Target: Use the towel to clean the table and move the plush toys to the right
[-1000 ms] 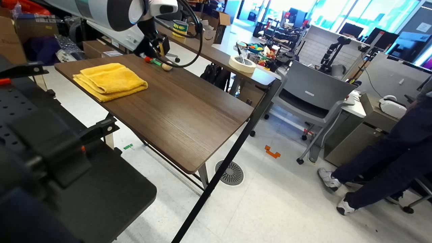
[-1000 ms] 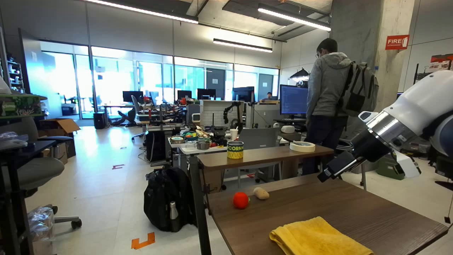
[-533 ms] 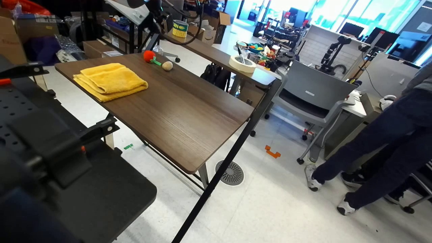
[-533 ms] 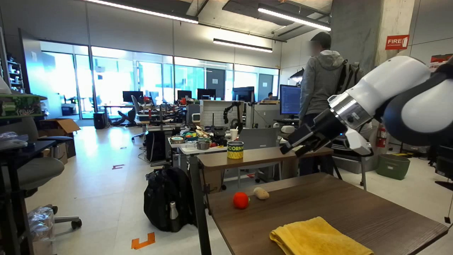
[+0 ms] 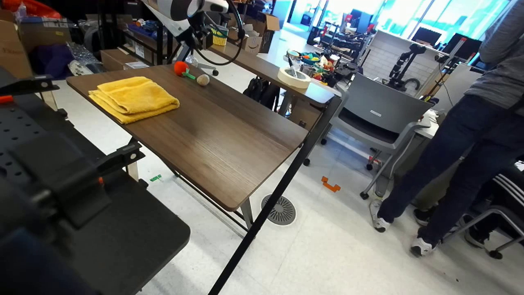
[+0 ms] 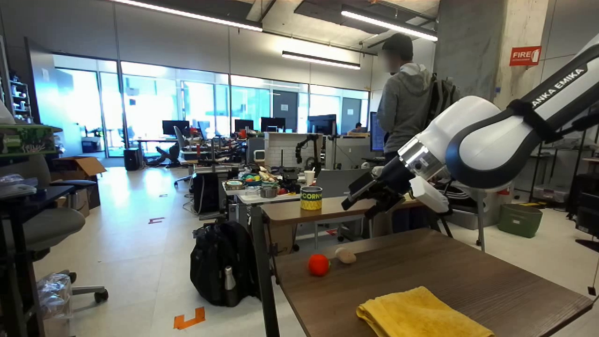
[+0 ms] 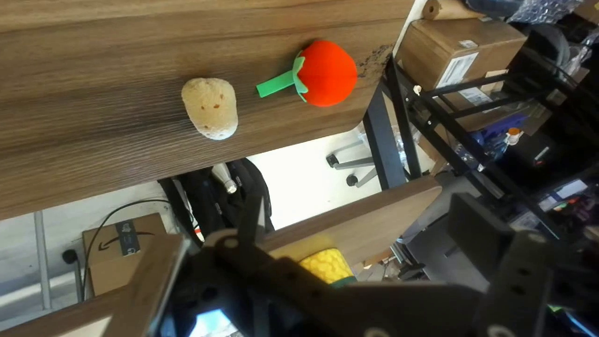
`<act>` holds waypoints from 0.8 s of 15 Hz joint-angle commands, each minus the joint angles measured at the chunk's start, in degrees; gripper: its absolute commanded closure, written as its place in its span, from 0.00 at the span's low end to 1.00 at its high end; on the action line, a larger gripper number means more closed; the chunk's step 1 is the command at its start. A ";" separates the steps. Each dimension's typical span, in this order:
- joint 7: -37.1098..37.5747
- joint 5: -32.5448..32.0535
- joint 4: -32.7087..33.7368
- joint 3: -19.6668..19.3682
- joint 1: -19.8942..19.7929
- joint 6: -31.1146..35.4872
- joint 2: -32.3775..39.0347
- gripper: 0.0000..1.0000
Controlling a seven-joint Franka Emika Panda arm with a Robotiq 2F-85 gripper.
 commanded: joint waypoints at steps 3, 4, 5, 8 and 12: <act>-7.65 10.57 -1.08 -2.66 2.74 1.56 -2.13 0.00; -9.26 12.98 -0.67 -2.95 3.48 0.53 -1.79 0.00; -11.96 16.70 0.54 -3.74 5.36 -0.78 -1.10 0.00; -15.28 24.47 4.05 -8.47 13.50 -4.68 -0.96 0.00; -15.07 30.49 12.71 -18.89 28.28 -9.54 -0.35 0.00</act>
